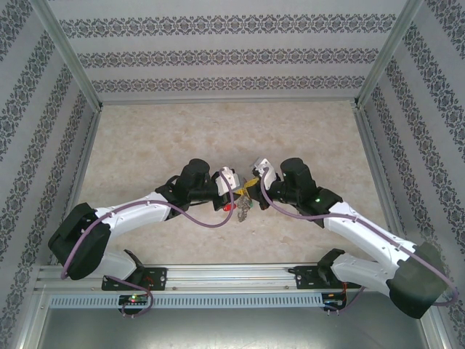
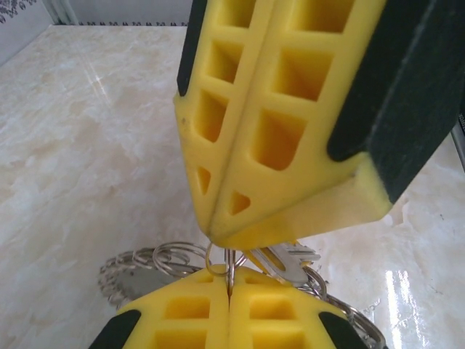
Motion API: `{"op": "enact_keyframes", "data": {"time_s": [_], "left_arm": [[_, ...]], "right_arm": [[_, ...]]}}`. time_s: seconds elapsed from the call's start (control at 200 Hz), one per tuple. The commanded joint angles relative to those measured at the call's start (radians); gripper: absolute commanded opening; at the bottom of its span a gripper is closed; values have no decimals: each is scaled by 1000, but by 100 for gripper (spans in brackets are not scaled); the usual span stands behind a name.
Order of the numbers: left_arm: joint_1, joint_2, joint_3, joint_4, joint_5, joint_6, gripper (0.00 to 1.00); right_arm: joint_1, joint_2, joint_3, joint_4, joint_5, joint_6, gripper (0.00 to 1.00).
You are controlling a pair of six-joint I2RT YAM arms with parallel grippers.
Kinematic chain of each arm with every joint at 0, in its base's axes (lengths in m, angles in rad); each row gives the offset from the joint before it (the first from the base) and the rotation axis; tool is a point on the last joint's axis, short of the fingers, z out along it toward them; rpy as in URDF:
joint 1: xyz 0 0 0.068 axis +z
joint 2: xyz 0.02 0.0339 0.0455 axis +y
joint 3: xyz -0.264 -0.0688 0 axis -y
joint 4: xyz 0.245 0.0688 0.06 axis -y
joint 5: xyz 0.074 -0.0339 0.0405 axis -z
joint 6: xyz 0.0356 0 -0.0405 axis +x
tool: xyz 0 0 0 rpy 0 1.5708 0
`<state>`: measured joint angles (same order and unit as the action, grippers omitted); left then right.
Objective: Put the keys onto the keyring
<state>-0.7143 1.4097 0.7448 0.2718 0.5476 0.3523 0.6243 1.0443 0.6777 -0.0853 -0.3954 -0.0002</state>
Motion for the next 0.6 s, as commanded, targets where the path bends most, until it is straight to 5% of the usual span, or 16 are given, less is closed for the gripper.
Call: {"op": "enact_keyframes", "data": {"time_s": [0.0,0.595], "left_arm": [[-10,-21,-13,14,-21,1,0],[-11,-14,-31,97,-10,-37,0]], "right_arm": [[-10,-54,-33,5,121,35,0],[-25,9,-24,7,107,80,0]]}}
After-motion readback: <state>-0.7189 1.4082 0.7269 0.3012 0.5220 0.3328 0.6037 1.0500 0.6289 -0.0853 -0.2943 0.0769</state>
